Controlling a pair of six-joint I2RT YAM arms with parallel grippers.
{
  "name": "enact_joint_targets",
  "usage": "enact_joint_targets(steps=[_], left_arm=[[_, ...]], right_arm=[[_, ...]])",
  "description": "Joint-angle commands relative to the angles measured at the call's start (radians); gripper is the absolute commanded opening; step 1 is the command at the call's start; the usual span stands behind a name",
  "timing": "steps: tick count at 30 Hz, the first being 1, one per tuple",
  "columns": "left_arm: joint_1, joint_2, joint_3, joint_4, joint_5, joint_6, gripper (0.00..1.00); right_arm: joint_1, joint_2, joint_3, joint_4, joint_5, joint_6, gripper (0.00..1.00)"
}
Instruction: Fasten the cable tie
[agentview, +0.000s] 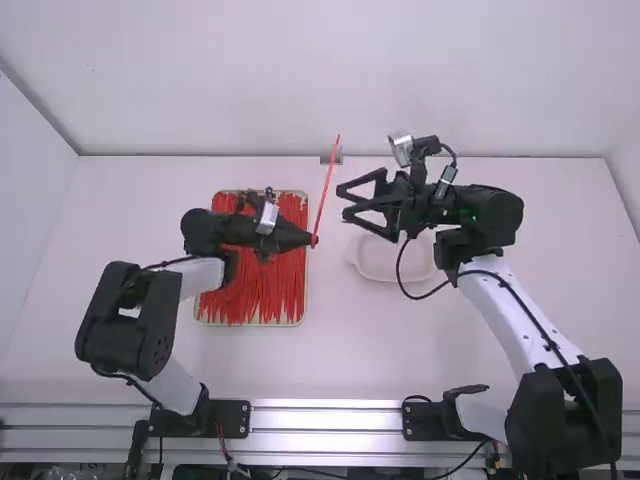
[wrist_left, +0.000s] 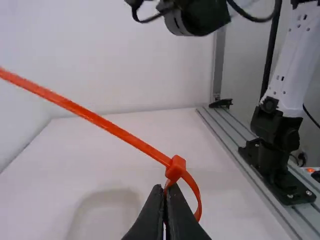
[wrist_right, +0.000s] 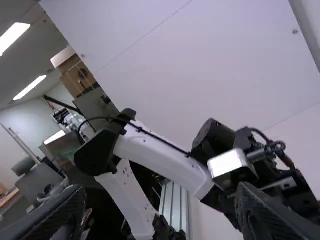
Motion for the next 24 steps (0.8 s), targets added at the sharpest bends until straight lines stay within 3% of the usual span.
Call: enact_joint_targets(steps=[1, 17, 24], left_arm=[[0.002, -0.045, 0.038, 0.006, 0.011, -0.038, 0.01], [-0.02, -0.098, 0.143, 0.006, -0.045, -0.092, 0.01], [-0.051, -0.098, 0.146, 0.005, -0.053, -0.088, 0.01]], right_arm=[[0.001, -0.013, -0.034, 0.005, -0.023, -0.027, 0.8], [-0.029, -0.013, -0.19, -0.108, 0.188, -0.232, 0.79], [0.046, -0.013, -0.209, -0.103, 0.274, -0.271, 0.77]])
